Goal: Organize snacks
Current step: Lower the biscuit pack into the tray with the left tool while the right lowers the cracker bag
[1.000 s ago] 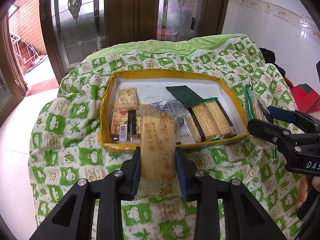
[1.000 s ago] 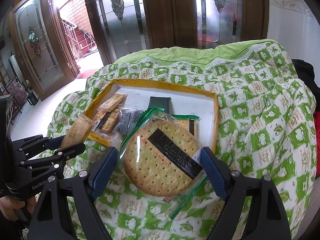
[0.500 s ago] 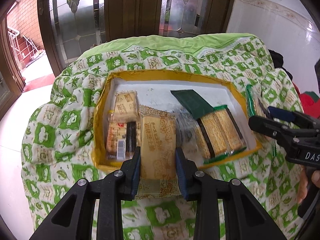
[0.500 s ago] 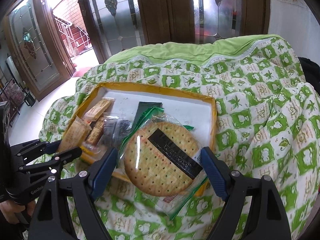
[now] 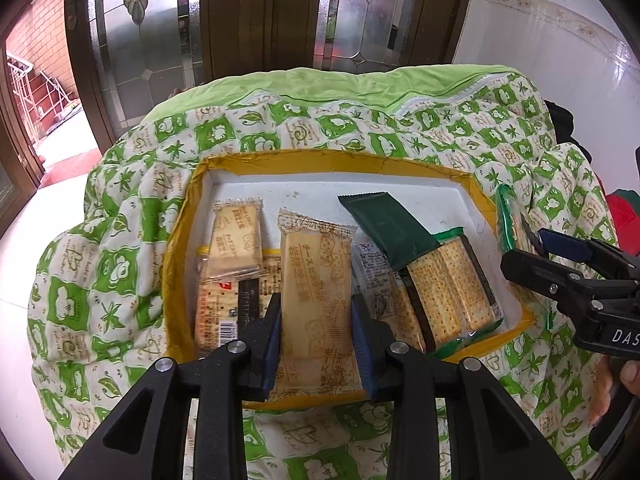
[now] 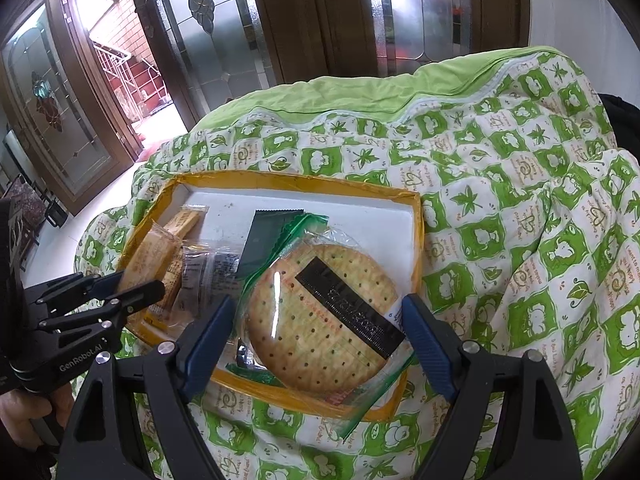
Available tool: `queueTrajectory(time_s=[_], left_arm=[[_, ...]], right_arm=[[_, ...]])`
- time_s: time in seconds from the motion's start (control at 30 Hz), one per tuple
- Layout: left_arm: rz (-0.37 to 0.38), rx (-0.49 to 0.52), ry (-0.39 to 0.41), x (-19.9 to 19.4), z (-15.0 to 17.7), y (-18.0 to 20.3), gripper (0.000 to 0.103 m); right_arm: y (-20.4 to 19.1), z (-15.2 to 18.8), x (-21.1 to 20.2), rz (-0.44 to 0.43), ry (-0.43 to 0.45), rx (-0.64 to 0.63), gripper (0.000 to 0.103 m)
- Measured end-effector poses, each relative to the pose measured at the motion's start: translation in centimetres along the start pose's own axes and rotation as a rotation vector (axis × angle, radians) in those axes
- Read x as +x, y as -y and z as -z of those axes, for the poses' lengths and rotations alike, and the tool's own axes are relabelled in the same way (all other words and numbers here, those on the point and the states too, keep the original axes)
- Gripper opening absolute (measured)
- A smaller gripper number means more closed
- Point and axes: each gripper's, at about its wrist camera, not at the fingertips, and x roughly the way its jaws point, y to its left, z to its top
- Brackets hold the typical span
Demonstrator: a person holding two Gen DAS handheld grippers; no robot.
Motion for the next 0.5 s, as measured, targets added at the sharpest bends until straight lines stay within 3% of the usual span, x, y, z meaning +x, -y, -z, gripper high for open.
queueTrajectory(time_s=[0.5], left_arm=[[0.007,-0.025,-0.01,1.2,-1.5,-1.0,0.033]], right_arm=[[0.4,-1.5,1.3,0.003,0.004,0.004,0.084]])
